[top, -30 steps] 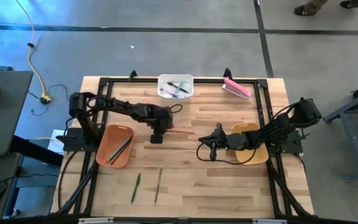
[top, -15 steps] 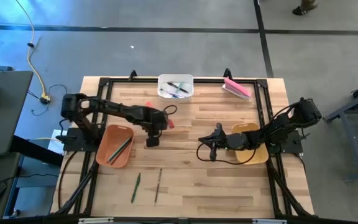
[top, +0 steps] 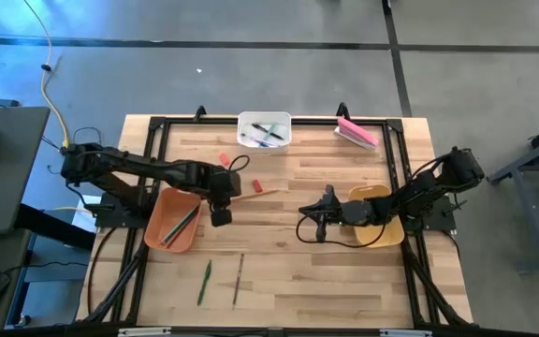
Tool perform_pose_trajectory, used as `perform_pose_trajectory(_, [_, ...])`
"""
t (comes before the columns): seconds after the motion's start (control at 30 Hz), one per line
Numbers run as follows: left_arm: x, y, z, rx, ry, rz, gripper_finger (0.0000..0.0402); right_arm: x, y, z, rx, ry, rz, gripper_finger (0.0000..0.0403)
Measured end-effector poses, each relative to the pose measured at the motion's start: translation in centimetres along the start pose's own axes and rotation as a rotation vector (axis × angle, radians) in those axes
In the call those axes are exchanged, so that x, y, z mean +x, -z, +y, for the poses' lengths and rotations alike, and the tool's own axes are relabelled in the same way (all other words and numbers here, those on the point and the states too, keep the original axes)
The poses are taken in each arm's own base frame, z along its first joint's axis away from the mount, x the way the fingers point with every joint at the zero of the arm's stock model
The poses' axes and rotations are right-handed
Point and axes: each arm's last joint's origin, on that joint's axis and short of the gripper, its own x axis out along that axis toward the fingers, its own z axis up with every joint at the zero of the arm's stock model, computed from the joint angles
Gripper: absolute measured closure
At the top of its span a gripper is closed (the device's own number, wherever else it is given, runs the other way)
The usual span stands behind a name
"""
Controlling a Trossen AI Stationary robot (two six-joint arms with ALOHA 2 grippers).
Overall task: Sort crayons/erasers/pens/pencils in bins
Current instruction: Put the orange pencil into the orange bin
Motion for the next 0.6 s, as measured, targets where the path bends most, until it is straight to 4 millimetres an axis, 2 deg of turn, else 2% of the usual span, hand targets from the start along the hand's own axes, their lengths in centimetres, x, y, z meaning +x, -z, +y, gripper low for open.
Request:
perform_pose_trajectory(0.07, [0.3, -0.1, 0.2, -0.017, 0.020, -0.008, 0.0401, 0.0, -0.1, 0.0, -0.001, -0.004, -0.006, 0.0403])
perform_pose_trajectory(0.2, [1.4, -1.9, 0.8, -0.017, 0.064, -0.132, 0.0396, 0.0, -0.1, 0.0, -0.002, -0.006, -0.009, 0.0403])
perform_pose_trajectory(0.3, [2.5, -3.0, 1.5, -0.008, 0.086, -0.185, 0.0378, 0.0, -0.1, 0.0, 0.002, -0.006, -0.011, 0.0403])
perform_pose_trajectory(0.47, [5.1, -2.4, 2.2, -0.008, 0.062, -0.048, 0.0326, 0.0, 0.0, 0.0, 0.002, -0.012, 0.002, 0.0403])
perform_pose_trajectory(0.6, [6.5, -2.1, 1.9, 0.044, 0.000, 0.003, 0.0284, 0.0, 0.0, 0.0, 0.000, -0.013, 0.007, 0.0403])
